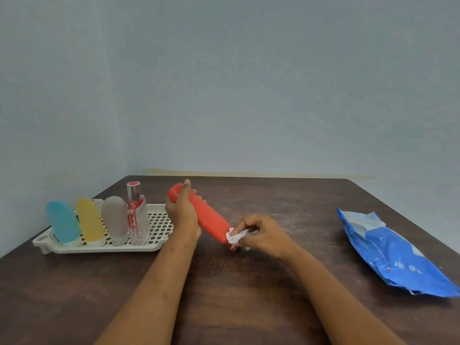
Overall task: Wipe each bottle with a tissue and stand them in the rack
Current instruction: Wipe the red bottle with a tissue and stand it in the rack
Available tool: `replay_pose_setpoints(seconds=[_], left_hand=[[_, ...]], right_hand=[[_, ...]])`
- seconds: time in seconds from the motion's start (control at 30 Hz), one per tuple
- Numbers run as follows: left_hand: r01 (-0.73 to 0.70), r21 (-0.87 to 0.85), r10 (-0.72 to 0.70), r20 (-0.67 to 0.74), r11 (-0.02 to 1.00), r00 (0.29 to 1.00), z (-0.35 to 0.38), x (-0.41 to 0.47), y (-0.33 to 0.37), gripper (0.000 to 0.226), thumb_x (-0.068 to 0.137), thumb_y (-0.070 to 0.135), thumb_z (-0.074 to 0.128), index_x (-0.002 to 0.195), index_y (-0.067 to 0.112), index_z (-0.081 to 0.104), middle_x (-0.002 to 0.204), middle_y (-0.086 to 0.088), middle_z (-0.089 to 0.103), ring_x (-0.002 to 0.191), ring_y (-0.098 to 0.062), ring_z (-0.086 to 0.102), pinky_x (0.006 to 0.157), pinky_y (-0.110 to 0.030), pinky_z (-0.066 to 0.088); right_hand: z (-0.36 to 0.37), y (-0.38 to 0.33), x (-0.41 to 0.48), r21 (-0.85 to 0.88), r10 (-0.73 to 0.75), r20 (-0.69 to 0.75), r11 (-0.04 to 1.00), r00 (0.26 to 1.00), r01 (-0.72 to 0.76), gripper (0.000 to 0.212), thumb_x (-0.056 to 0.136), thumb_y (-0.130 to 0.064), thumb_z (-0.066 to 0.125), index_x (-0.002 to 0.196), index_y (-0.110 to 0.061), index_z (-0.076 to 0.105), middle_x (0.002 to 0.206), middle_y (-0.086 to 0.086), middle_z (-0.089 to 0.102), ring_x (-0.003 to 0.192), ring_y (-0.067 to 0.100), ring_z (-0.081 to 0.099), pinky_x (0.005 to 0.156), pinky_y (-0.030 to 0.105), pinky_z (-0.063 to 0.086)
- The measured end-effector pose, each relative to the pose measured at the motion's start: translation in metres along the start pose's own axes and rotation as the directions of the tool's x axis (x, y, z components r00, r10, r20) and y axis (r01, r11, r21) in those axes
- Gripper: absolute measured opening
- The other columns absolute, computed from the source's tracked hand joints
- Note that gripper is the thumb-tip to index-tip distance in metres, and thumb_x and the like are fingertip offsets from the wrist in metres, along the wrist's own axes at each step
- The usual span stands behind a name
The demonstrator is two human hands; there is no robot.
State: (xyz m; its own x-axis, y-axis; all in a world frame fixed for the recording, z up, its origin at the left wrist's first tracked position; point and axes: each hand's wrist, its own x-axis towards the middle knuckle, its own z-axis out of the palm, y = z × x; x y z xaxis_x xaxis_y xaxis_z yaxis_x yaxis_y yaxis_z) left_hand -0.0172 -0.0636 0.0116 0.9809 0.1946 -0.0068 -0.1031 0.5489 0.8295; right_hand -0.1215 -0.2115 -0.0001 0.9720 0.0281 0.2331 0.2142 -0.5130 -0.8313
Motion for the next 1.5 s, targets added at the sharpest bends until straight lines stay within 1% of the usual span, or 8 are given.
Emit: replay_pose_setpoints(seconds=[0.23, 0.33, 0.47, 0.6, 0.8, 1.03, 1.23, 1.5], left_hand=[[0.005, -0.044, -0.005, -0.004, 0.999, 1.0, -0.001, -0.001, 0.0, 0.03, 0.09, 0.035, 0.065, 0.111, 0.019, 0.052, 0.089, -0.002, 0.063, 0.077, -0.018, 0.063, 0.07, -0.036, 0.056], [0.035, -0.146, -0.037, -0.015, 0.989, 0.999, -0.004, -0.001, 0.004, 0.031, 0.09, 0.033, 0.067, 0.112, 0.016, 0.053, 0.086, -0.003, 0.063, 0.074, -0.019, 0.064, 0.066, -0.035, 0.056], [0.07, -0.294, -0.072, 0.004, 0.953, 0.997, -0.008, -0.001, 0.01, 0.034, 0.088, 0.037, 0.067, 0.113, 0.015, 0.057, 0.087, -0.002, 0.064, 0.078, -0.021, 0.065, 0.065, -0.034, 0.055], [0.039, -0.379, -0.044, -0.005, 0.925, 0.999, -0.006, -0.005, 0.01, 0.034, 0.088, 0.037, 0.067, 0.113, 0.014, 0.057, 0.085, -0.002, 0.064, 0.075, -0.019, 0.065, 0.065, -0.034, 0.056], [-0.109, -0.409, 0.059, -0.133, 0.906, 0.989, 0.001, -0.01, 0.011, 0.026, 0.092, 0.032, 0.064, 0.108, 0.015, 0.054, 0.081, -0.002, 0.062, 0.069, -0.017, 0.064, 0.063, -0.033, 0.056], [-0.261, -0.316, 0.181, -0.261, 0.912, 0.948, -0.006, 0.0, 0.022, 0.013, 0.091, 0.03, 0.065, 0.095, 0.025, 0.055, 0.08, -0.001, 0.064, 0.068, -0.017, 0.064, 0.068, -0.035, 0.058], [-0.402, -0.044, 0.402, -0.013, 0.915, 0.916, 0.002, -0.016, 0.014, 0.013, 0.092, 0.024, 0.064, 0.097, 0.031, 0.055, 0.084, 0.003, 0.067, 0.067, -0.008, 0.067, 0.073, -0.036, 0.054], [-0.581, 0.128, 0.499, 0.385, 0.804, 0.776, 0.003, -0.019, 0.048, 0.026, 0.078, 0.042, 0.072, 0.1, 0.033, 0.062, 0.105, -0.011, 0.067, 0.088, -0.029, 0.068, 0.076, -0.044, 0.056]], right_hand=[[-0.01, 0.004, -0.001, -0.135, 0.048, 0.197, 0.991, 0.979, -0.021, 0.022, 0.075, -0.006, 0.072, 0.076, -0.028, 0.069, 0.093, -0.012, 0.064, 0.091, 0.011, 0.061, 0.081, 0.027, 0.051], [-0.008, 0.007, -0.002, 0.158, 0.029, 0.005, 0.987, 1.0, -0.029, 0.014, 0.08, 0.0, 0.065, 0.083, -0.014, 0.068, 0.085, 0.001, 0.068, 0.077, 0.015, 0.064, 0.067, 0.024, 0.052], [-0.005, 0.008, -0.002, 0.499, 0.108, -0.173, 0.867, 0.979, -0.007, 0.012, 0.087, 0.003, 0.058, 0.085, -0.009, 0.062, 0.089, 0.008, 0.065, 0.079, 0.02, 0.062, 0.077, 0.036, 0.055], [0.008, 0.01, 0.004, 0.541, 0.227, -0.262, 0.839, 0.938, -0.052, 0.014, 0.09, -0.001, 0.056, 0.095, -0.012, 0.063, 0.103, 0.01, 0.066, 0.089, 0.022, 0.064, 0.08, 0.036, 0.054], [0.024, 0.002, 0.007, 0.657, 0.316, -0.331, 0.754, 0.889, -0.024, 0.017, 0.091, -0.001, 0.056, 0.1, -0.012, 0.065, 0.096, 0.01, 0.07, 0.091, 0.019, 0.067, 0.073, 0.025, 0.056], [0.027, -0.004, 0.004, 0.655, 0.299, -0.147, 0.743, 0.943, -0.133, 0.015, 0.088, 0.004, 0.056, 0.099, -0.001, 0.064, 0.097, 0.016, 0.07, 0.086, 0.019, 0.07, 0.07, 0.024, 0.055], [0.008, -0.014, 0.002, 0.771, 0.256, -0.051, 0.624, 0.965, -0.125, 0.016, 0.09, 0.007, 0.05, 0.098, 0.005, 0.063, 0.09, 0.014, 0.07, 0.074, 0.015, 0.07, 0.059, 0.019, 0.054], [-0.003, -0.005, 0.002, 0.774, 0.247, -0.084, 0.627, 0.965, -0.093, 0.019, 0.09, 0.008, 0.046, 0.096, 0.002, 0.063, 0.091, 0.013, 0.069, 0.075, 0.017, 0.07, 0.061, 0.022, 0.055]])
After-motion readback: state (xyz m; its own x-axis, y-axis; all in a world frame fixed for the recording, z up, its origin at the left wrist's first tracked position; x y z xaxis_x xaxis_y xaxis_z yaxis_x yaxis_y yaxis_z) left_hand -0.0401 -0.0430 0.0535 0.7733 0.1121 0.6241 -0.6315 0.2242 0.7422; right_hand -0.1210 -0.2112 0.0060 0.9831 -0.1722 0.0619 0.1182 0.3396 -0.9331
